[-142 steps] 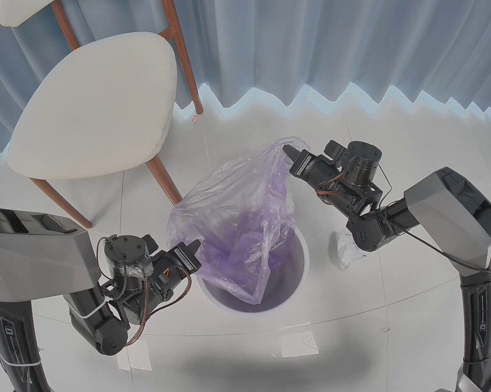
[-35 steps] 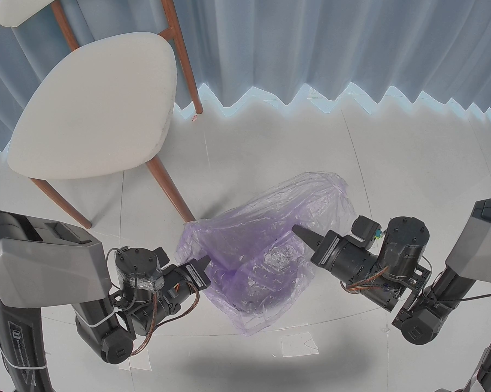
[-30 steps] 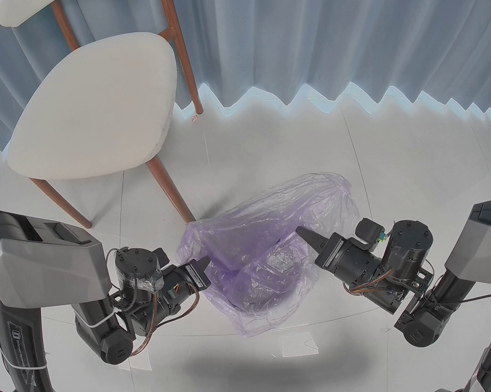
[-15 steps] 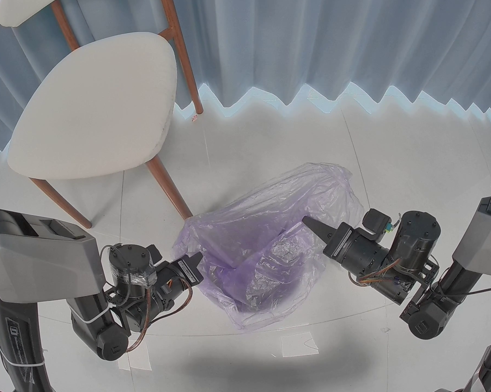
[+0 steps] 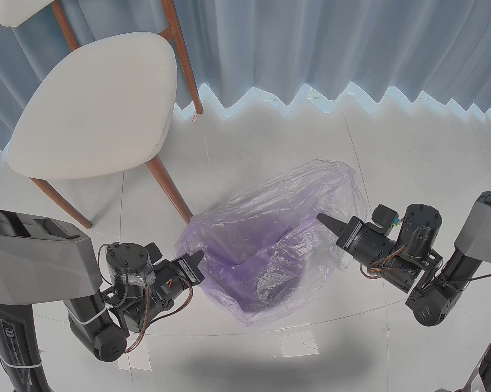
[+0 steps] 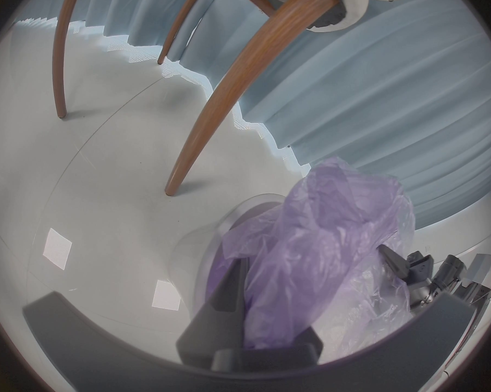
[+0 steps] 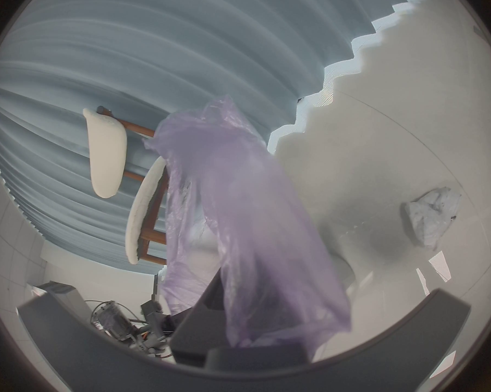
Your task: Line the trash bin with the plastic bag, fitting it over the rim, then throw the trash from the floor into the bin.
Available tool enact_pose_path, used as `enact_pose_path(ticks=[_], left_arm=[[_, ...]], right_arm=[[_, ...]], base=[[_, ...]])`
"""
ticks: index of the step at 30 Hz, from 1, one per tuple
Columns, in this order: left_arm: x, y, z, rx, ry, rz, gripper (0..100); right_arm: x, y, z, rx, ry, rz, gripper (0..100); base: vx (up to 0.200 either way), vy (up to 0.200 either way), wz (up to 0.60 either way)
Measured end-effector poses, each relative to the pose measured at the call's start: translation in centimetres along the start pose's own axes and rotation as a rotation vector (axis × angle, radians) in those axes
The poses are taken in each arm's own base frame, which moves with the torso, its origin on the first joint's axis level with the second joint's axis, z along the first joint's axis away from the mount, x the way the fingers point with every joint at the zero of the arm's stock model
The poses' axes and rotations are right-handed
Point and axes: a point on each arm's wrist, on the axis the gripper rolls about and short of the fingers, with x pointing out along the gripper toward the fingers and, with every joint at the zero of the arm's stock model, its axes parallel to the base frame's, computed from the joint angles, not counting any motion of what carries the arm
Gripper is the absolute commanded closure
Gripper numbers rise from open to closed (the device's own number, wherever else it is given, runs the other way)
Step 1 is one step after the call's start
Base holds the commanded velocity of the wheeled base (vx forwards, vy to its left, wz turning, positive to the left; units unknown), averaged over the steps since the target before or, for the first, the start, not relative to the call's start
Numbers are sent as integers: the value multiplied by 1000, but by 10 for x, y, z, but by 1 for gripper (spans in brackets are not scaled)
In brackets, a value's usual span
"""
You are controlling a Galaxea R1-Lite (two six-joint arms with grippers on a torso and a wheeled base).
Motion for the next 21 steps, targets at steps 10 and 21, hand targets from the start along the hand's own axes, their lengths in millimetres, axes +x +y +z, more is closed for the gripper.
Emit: enact_pose_path(ticks=[10, 21], left_arm=[[-5, -3, 9, -11, -19, -16, 100], [-5, -3, 9, -17, -15, -18, 100]], right_arm=[[-1, -16, 11, 5, -31, -54, 100], [19, -20, 26, 8, -37, -75, 100]], base=[[0, 0, 0], [0, 0, 0]])
